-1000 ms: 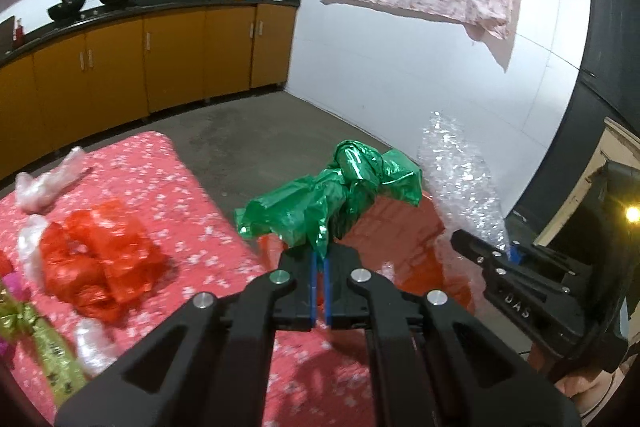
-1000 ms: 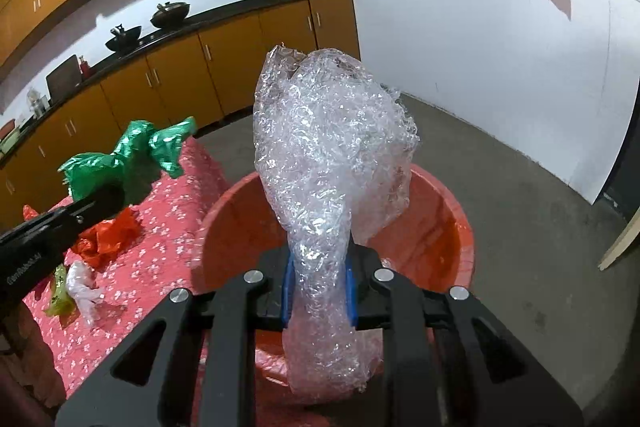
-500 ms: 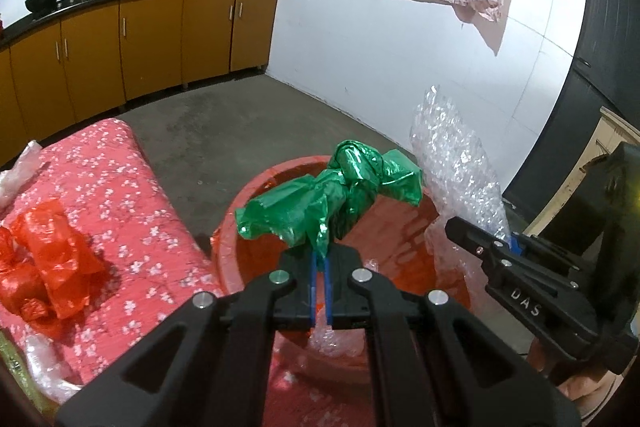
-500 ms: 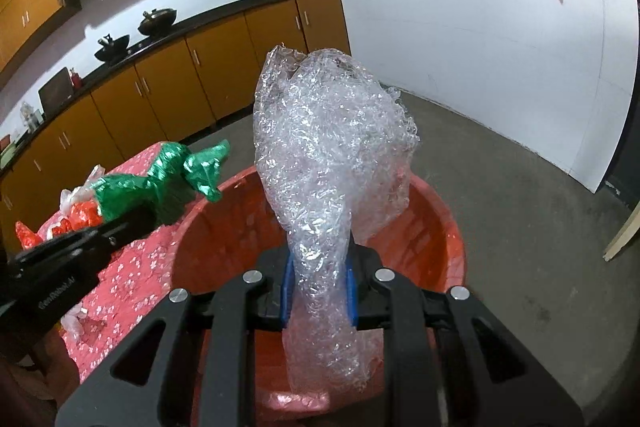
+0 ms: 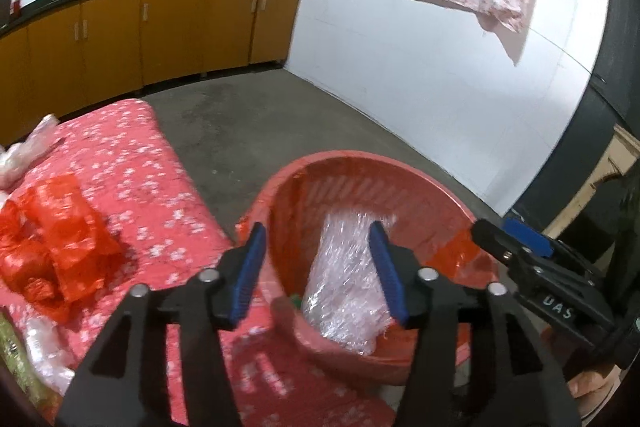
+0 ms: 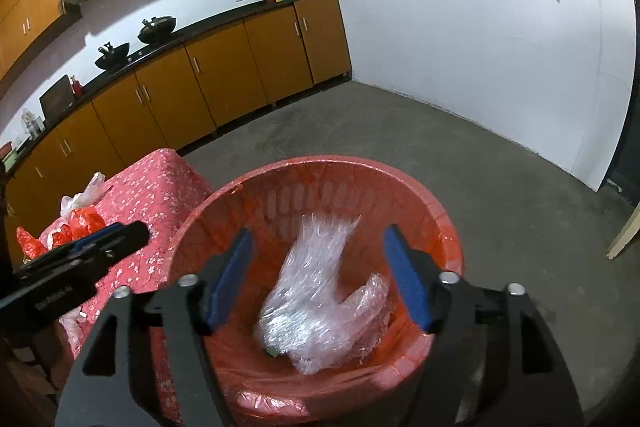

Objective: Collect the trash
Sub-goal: 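Move both tools back over the table, then grasp the clear plastic bag with the right tool while the left grasps the olive bag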

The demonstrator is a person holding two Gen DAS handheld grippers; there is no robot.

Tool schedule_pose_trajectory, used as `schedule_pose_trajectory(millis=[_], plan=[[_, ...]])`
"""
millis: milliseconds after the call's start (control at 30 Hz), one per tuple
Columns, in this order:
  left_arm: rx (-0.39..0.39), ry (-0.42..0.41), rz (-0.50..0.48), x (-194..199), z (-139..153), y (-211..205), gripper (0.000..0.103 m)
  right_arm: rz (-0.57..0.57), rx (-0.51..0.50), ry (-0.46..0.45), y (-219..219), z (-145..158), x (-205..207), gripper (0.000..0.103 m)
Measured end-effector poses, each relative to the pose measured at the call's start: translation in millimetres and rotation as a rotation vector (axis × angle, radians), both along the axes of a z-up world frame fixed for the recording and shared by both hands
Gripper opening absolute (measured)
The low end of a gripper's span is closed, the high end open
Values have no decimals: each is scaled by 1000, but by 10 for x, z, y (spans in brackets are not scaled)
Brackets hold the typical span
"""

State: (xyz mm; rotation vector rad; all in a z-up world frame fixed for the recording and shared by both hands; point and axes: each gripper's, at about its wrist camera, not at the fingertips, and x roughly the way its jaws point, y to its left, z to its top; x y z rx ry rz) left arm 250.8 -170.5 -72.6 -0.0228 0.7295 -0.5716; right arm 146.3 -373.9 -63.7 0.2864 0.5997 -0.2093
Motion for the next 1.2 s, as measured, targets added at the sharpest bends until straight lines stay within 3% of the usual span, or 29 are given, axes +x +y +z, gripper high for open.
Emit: schedule_pose_trajectory(millis=[133,267,633,933,1200], plan=[[3,-32,57,-61,97,228,74,12,-21,-16,84,67,2,92],[13,-76,124,-189,210,530,84,40,-31,-29,260,125,33,94],[98,-157,391,-609,373,1711,92,211,-8,-57,1046,254,210,93],[179,-147,634,-868,274,2724,92,518,-78,16,2163,77,340,71],[181,-115,713,-959,177,3157,92,676,-175,103,2852,-199,482,64]])
